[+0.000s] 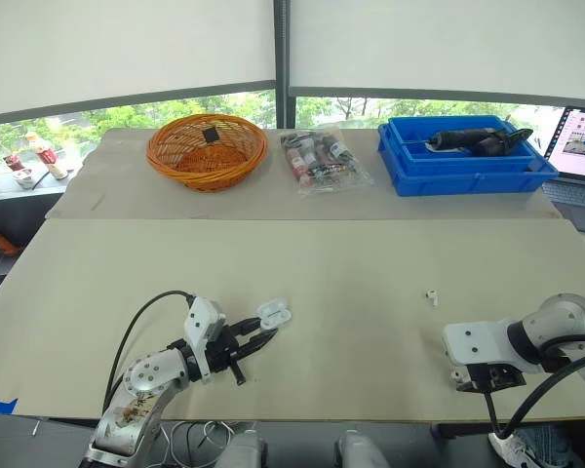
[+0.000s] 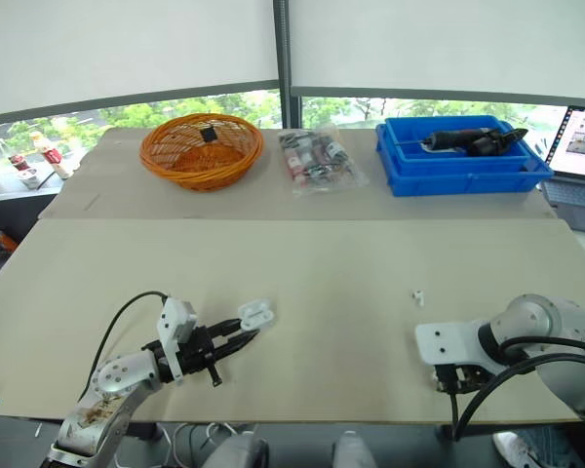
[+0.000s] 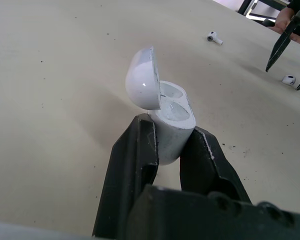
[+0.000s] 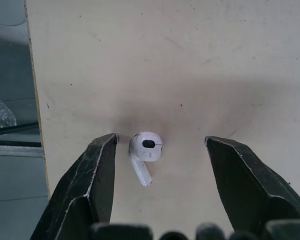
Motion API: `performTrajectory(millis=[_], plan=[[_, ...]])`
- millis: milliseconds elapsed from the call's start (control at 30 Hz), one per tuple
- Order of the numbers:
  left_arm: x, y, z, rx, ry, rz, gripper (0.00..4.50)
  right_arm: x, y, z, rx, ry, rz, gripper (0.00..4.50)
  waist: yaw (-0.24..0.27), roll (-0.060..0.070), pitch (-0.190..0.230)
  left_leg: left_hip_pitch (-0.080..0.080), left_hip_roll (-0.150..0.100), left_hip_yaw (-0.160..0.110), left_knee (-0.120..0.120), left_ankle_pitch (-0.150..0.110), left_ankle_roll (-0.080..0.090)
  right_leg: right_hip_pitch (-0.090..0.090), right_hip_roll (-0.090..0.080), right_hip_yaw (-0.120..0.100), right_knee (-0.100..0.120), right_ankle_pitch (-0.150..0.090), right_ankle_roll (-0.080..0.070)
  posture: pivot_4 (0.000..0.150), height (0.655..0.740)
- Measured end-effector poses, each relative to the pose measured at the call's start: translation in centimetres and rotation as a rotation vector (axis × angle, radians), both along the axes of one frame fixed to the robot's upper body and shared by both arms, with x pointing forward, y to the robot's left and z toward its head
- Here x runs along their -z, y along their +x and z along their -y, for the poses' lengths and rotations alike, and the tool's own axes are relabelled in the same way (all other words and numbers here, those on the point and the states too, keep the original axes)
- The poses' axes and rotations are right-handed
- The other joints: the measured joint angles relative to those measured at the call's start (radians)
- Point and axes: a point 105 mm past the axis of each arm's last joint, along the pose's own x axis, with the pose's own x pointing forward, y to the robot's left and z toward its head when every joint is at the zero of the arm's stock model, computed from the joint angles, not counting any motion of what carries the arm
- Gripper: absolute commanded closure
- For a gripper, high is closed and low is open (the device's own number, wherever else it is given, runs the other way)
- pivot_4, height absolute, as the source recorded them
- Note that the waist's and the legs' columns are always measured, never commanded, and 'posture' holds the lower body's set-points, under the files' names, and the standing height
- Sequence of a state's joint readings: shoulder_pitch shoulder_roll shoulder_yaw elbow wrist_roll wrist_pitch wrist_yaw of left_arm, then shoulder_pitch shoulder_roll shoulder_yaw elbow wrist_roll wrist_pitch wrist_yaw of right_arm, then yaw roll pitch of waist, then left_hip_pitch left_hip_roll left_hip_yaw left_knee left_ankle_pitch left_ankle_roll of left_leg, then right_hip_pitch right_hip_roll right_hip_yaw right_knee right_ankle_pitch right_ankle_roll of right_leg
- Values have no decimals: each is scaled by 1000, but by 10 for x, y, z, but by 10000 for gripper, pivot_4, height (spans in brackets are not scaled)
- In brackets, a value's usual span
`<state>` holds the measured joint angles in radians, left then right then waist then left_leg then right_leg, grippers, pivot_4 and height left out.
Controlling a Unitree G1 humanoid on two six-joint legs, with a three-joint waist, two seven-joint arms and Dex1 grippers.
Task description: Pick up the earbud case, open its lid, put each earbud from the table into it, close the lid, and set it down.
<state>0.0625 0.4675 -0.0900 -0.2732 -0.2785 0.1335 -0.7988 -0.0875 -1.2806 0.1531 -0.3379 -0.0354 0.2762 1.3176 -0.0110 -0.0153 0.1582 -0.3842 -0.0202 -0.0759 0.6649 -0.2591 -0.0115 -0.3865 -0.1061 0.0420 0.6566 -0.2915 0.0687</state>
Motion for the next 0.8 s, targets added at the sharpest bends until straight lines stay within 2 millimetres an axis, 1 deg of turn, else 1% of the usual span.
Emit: performTrajectory(millis=[67,133,200,233,467,533,633,700,800], plan=[[0,0,0,-2,1,-3,38864,2,-2,0,-9,-2,-21,25329,-1,-1,0,0,0,0,0,0,0,0,0,0,0,0,0,1500,7400],[-1,0,0,-1,0,0,38864,3,-4,0,-13,-3,-36,32967,-1,-3,0,1,0,0,0,0,0,1,0,0,0,0,0,1500,7400],[-1,0,1,0,1,-1,38864,5,-5,-1,-17,-3,-48,39470,-4,-3,-1,1,0,0,0,0,0,1,0,0,0,0,0,1500,7400],[-2,1,1,1,1,0,38864,5,-5,-1,-17,0,-48,41426,-6,-4,-1,1,1,0,0,0,0,1,0,0,0,0,0,1500,7400],[-5,2,2,3,-1,9,38864,2,-3,-5,1,38,-43,41406,-6,-6,-1,1,1,-1,0,0,0,0,1,0,0,0,0,1500,7400],[-9,5,4,7,-8,23,38864,-8,4,-9,22,79,-5,41406,-3,-4,-1,0,0,-1,0,0,0,0,0,1,0,0,0,1500,7400],[-15,9,8,13,-24,50,38864,-31,16,-19,61,164,67,41406,-1,-4,0,0,0,-1,0,0,0,-1,0,0,0,0,0,1500,7400],[-18,13,9,9,-37,59,38864,-48,26,-35,121,303,110,41406,-1,-4,0,-1,1,-1,0,0,0,-1,0,0,0,0,0,1500,7400],[-25,22,15,3,-68,80,38864,-68,36,-74,185,588,129,41406,0,-5,0,-1,0,-3,1,0,0,-1,1,0,0,0,0,1500,7400]])
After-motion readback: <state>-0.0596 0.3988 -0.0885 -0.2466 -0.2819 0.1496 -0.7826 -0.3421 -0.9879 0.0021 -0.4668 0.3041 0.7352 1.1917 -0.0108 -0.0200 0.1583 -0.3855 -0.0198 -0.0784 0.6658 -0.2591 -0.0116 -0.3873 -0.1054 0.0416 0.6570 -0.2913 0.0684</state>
